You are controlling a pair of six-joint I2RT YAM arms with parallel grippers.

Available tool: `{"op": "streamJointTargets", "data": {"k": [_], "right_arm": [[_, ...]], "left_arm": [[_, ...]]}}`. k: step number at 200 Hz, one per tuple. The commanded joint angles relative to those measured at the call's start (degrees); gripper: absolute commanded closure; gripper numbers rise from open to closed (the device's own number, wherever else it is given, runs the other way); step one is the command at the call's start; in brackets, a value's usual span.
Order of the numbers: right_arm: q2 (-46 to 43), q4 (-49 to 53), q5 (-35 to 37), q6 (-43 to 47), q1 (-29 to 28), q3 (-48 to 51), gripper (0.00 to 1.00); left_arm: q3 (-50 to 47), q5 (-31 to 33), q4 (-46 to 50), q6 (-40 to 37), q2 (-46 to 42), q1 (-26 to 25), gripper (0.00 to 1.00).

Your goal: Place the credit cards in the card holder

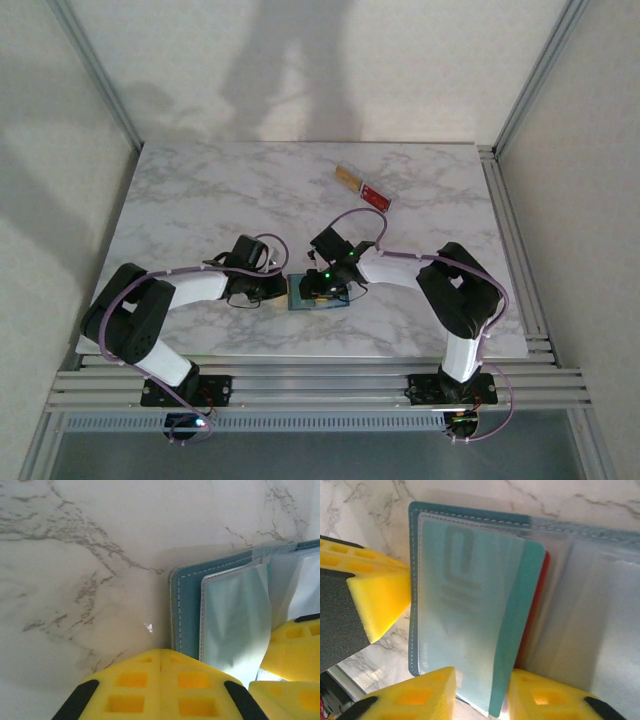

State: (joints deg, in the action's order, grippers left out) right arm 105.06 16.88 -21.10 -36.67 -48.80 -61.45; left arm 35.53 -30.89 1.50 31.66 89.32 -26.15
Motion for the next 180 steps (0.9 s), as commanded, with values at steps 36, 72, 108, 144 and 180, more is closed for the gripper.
{"op": "streamJointTargets", "data": {"k": [36, 72, 108, 144, 180], "right_arm": [[-1.2, 5.3, 4.1, 3.9, -1.7, -3.5, 0.54], [-3.9, 8.0, 6.0, 3.4, -1.7, -2.9, 0.44], [-6.6, 12.2, 10.3, 4.3, -1.6, -3.4, 0.38], [-10.9, 16.3, 14.7, 7.6, 1.7, -2.5, 0.37], [-16.0, 14.7, 12.6, 10.0, 9.2, 2.5, 0.59]], "left_arm": [[-0.7, 2.1, 4.8, 0.5, -1.8, -0.9, 1.00], [0.1, 6.1, 7.4, 0.7, -4.6, -0.1, 1.00], [0.4, 11.4, 9.1, 2.0, -8.3, 1.1, 1.00], [1.4, 14.4, 10.2, 3.1, -12.5, 1.1, 0.89], [4.2, 14.5, 10.4, 3.4, -14.0, -1.2, 0.58]]}}
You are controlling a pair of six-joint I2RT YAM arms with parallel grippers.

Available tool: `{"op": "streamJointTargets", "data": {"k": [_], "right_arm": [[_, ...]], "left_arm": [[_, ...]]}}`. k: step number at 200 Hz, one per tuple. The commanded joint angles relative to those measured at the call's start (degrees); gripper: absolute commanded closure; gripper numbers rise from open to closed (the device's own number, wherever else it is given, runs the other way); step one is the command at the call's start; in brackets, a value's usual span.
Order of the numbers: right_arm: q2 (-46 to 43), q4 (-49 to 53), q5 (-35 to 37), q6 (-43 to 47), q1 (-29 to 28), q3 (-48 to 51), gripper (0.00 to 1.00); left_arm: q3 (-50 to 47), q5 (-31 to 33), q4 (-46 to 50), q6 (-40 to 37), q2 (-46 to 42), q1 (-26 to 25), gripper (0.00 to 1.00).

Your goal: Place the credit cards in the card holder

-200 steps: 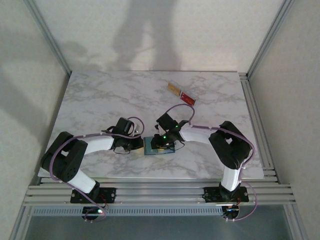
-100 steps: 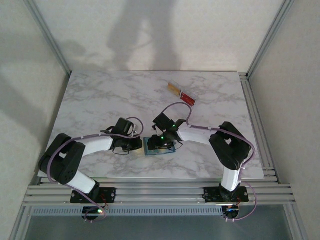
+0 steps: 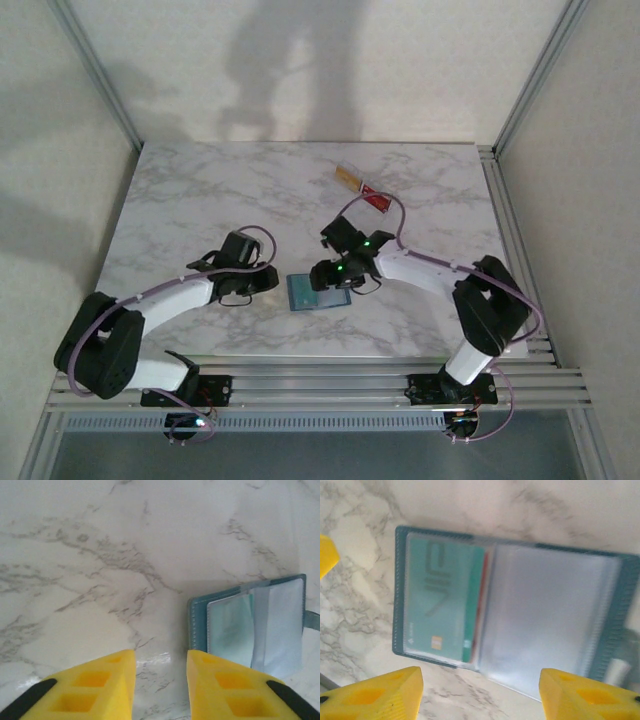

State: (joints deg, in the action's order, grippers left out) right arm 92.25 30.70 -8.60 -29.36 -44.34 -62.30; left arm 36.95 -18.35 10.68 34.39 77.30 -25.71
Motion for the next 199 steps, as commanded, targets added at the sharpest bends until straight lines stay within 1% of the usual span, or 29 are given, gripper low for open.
{"op": "streamJointTargets", "data": {"k": [1, 7, 21, 34, 45, 55, 87, 107, 114, 135, 149, 158, 168, 186, 189, 199], "right_arm": [[-3.2, 0.8, -0.2, 2.7, 5.0, 3.5, 0.61], [-3.2, 0.2, -2.2, 2.7, 6.3, 4.3, 0.66], [-2.6, 0.1, -4.8, 2.9, 8.2, 5.6, 0.66], [-2.1, -0.8, -6.4, 2.8, 8.9, 6.9, 0.64], [-1.4, -1.5, -8.0, 2.9, 9.1, 7.6, 0.59], [-0.6, -2.3, -9.2, 3.1, 9.1, 8.2, 0.56], [0.7, -8.7, -14.8, 2.7, 8.5, 11.2, 0.53], [2.7, -9.1, -13.6, 3.3, 7.5, 10.6, 0.52], [3.3, -9.5, -13.7, 3.4, 7.1, 10.5, 0.53], [4.6, -12.2, -15.8, 3.2, 5.6, 10.3, 0.63], [5.8, -12.7, -17.5, 4.5, 3.9, 9.3, 0.69], [6.6, -13.3, -18.2, 4.9, 3.0, 8.7, 0.73], [7.3, -14.6, -19.4, 4.0, 2.4, 8.4, 0.73], [8.5, -20.7, -24.6, -0.2, 1.8, 9.0, 0.74], [8.7, -21.4, -25.2, -0.6, 0.3, 8.9, 0.75], [9.1, -22.5, -26.1, -1.8, -0.9, 8.3, 0.72]], "left_arm": [[2.8, 1.9, 1.0, 0.8, -2.0, -1.7, 0.58], [2.9, 1.4, 0.2, 1.1, -2.4, -2.2, 0.56], [3.5, 0.1, -1.3, 2.0, -2.5, -3.0, 0.56], [4.3, 0.1, -1.0, 2.5, -2.4, -3.3, 0.56], [4.5, 1.1, -0.7, 2.8, -2.7, -3.4, 0.55], [4.4, 2.0, -0.9, 3.1, -3.0, -3.4, 0.55], [5.4, 3.0, 0.3, 3.0, -3.0, -3.4, 0.54], [4.5, 3.7, -0.8, 3.4, -4.3, -3.4, 0.50], [4.8, 3.5, -0.7, 3.3, -4.5, -3.4, 0.50], [5.8, 4.1, 0.7, 2.8, -5.8, -3.4, 0.49], [5.4, 5.5, 1.0, 2.6, -7.0, -3.3, 0.46], [5.4, 6.0, 1.1, 2.5, -7.2, -3.2, 0.46], [5.8, 5.9, 1.7, 2.4, -7.1, -3.0, 0.46], [6.2, 6.0, 2.7, 2.2, -7.1, -2.9, 0.46], [6.0, 6.1, 2.7, 2.2, -7.2, -2.9, 0.46], [5.6, 6.4, 2.4, 2.2, -7.2, -2.9, 0.46]]}}
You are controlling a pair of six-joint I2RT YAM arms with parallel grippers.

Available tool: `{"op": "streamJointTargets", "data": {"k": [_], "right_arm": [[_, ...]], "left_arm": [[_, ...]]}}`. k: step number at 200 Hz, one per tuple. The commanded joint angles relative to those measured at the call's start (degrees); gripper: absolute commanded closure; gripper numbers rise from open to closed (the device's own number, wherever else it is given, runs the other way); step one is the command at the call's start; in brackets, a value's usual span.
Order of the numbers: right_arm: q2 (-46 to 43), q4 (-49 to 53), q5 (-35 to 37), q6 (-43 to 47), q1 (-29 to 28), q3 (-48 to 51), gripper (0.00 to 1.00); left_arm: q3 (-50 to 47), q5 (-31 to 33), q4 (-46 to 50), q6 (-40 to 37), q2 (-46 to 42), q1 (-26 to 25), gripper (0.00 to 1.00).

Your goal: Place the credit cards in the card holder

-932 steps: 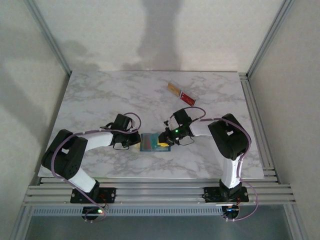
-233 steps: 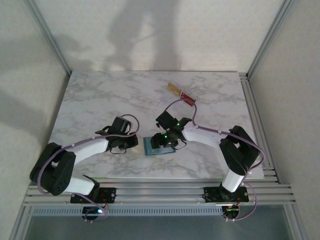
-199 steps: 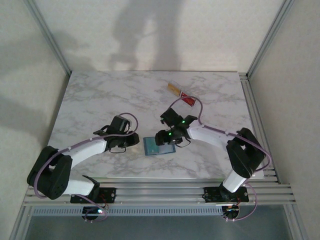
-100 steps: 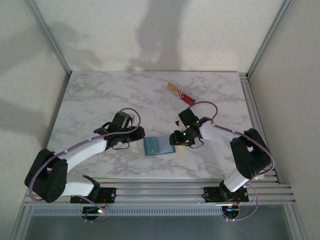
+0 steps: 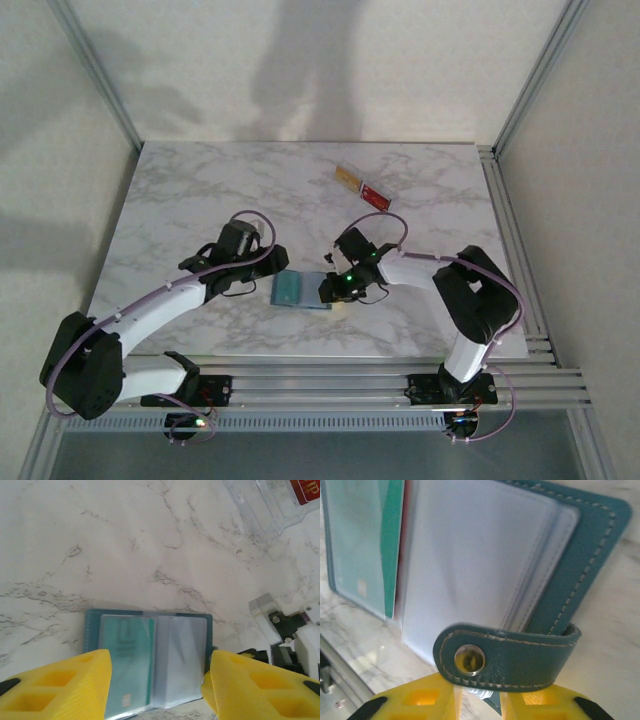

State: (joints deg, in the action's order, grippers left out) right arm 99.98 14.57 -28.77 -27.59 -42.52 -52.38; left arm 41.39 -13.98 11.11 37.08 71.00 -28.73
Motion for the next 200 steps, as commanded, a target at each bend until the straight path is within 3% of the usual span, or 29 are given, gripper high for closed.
{"op": "streamJointTargets", "data": {"k": [1, 21, 54, 78, 111, 168, 200], "right_arm": [[1.4, -6.4, -6.0, -3.6, -2.9, -1.6, 0.71], [0.8, -2.7, -5.3, -2.6, -3.0, -3.6, 0.55], [-4.5, 12.2, 1.1, 6.0, -0.5, -8.6, 0.41], [-8.7, 18.0, 1.4, 10.6, 7.5, -11.8, 0.34], [-8.0, 20.9, 4.3, 13.1, 19.3, -21.8, 0.31], [5.4, 25.9, 18.9, 18.0, 28.1, -43.2, 0.27], [11.1, 24.6, 15.9, 17.7, 33.2, -48.0, 0.25]], "left_arm": [[1.1, 2.1, 1.9, -0.5, -0.9, 0.2, 0.46], [1.6, 1.7, 2.6, -0.3, 0.0, 0.3, 0.46], [1.2, 1.2, 1.5, -0.1, -0.5, 0.5, 0.45], [3.0, 1.4, 3.1, 0.0, -0.7, 0.9, 0.46], [2.7, 2.8, 2.7, 0.8, -2.9, 1.6, 0.45], [1.0, 4.2, 6.7, 0.3, -7.8, 3.1, 0.44], [-1.6, 5.2, 6.6, 0.8, -10.8, 3.2, 0.44]]}}
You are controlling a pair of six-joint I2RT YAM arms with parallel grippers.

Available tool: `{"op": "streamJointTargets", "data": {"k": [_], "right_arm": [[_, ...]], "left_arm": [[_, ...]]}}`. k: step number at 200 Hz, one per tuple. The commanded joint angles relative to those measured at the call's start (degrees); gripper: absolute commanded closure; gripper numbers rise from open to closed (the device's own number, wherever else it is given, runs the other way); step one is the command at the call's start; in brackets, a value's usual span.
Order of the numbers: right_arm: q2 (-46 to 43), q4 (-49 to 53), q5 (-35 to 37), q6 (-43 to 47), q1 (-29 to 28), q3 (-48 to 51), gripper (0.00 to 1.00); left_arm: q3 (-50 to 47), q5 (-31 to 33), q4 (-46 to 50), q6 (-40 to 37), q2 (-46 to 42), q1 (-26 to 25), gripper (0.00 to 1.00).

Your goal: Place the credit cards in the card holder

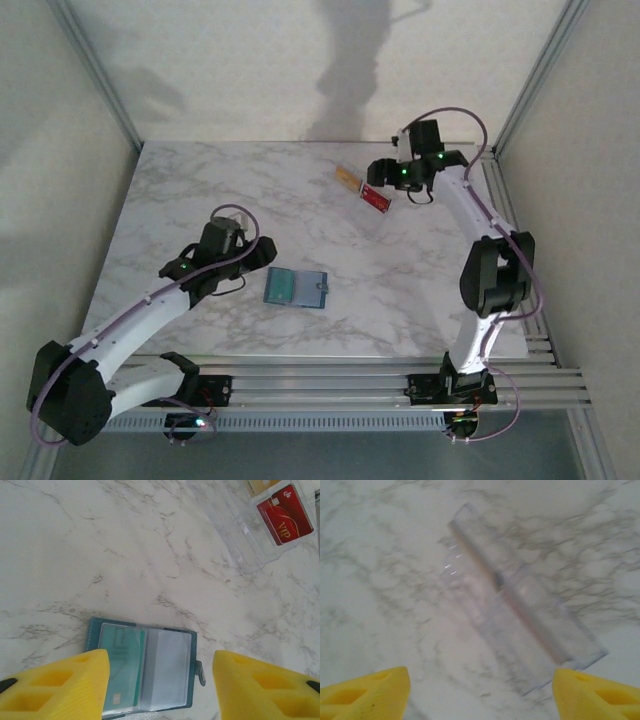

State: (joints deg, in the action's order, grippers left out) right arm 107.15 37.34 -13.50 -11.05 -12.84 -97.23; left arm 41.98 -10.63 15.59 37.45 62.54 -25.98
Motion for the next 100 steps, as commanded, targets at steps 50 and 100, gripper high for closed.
{"op": "streamJointTargets", "data": {"k": [50, 100], "right_arm": [[8.2, -1.8, -10.8, 0.2, 5.9, -0.6, 0.29], [5.0, -10.1, -24.4, -1.5, 5.9, 10.6, 0.31]], "left_arm": [[-5.0, -2.6, -0.5, 1.4, -3.8, 0.9, 0.44], [-4.7, -3.6, -0.9, 0.5, -0.4, 0.9, 0.45]]}}
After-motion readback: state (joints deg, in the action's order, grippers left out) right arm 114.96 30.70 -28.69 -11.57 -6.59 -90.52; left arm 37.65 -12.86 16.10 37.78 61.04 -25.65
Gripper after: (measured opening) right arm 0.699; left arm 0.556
